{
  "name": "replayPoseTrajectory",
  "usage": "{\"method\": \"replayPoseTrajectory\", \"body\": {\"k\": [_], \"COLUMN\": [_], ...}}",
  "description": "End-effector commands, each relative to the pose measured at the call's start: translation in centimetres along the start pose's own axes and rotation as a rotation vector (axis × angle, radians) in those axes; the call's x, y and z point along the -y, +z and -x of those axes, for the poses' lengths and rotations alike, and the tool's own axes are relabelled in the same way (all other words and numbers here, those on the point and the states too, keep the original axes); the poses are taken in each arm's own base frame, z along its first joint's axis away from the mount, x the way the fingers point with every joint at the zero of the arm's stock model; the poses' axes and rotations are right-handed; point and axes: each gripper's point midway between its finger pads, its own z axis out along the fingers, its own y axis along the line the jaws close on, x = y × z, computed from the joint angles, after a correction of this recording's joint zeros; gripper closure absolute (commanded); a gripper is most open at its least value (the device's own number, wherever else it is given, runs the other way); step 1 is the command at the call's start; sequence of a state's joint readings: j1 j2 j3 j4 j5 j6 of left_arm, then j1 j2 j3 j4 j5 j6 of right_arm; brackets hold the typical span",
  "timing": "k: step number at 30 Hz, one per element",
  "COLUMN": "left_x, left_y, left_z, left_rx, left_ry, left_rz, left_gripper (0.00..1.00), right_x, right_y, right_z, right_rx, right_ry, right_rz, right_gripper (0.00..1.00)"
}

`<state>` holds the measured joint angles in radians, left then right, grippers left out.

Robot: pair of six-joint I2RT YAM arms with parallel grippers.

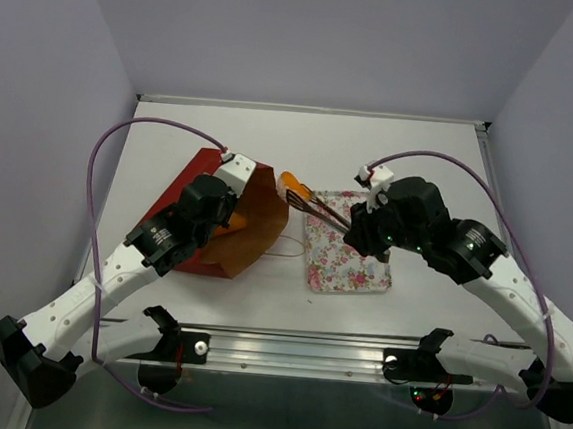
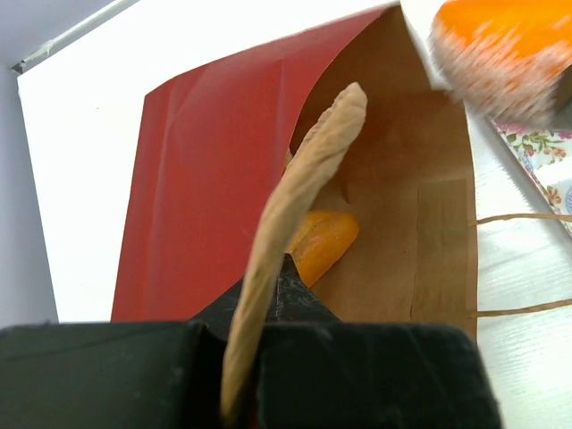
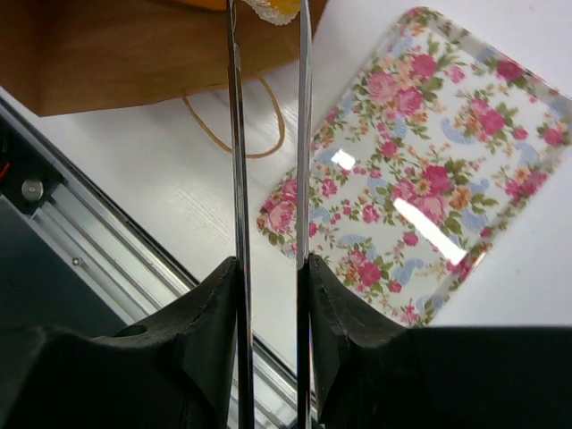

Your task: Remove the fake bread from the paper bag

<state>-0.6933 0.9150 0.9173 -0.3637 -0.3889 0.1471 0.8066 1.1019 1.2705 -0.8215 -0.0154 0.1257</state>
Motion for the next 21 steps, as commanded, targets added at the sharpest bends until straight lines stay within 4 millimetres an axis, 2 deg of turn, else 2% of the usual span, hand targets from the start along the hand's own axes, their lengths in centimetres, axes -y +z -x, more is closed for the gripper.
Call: {"method": "replayPoseTrajectory", "body": {"k": [1, 4, 5, 7, 9, 17, 21], "left_x": [0.0, 0.1, 0.1, 0.1, 0.2, 0.5, 0.5], "left_y": [-0.6, -0.5, -0.4, -0.4, -0.4, -0.4, -0.4], "left_z": [3.3, 3.2, 3.1, 3.1, 3.1, 3.0, 3.0], "left_rx": [0.091, 0.086, 0.082, 0.081, 0.082, 0.078, 0.077], "left_ry": [-0.048, -0.048, -0.049, -0.048, -0.046, -0.038, -0.037], "left_rz": [-0.011, -0.015, -0.009, -0.011, -0.013, -0.024, -0.024], "left_gripper": [1.00, 1.00, 1.00, 1.00, 1.00, 1.00, 1.00], "right_x": [2.6, 5.2, 5.8, 6.0, 6.0, 7.9, 8.3], "right_y": [-3.1, -4.2, -4.0, -3.7, -2.7, 0.2, 2.1], "right_z": [-0.5, -2.0, -3.2, -4.0, -4.9, -6.5, -7.5], "right_rx": [0.055, 0.048, 0.023, 0.012, -0.005, -0.078, -0.132], "right_ry": [0.120, 0.170, 0.180, 0.205, 0.227, 0.222, 0.195], "right_rz": [-0.173, -0.324, -0.361, -0.377, -0.377, -0.502, -0.531], "right_gripper": [0.95, 0.93, 0.93, 0.92, 0.92, 0.88, 0.82]}}
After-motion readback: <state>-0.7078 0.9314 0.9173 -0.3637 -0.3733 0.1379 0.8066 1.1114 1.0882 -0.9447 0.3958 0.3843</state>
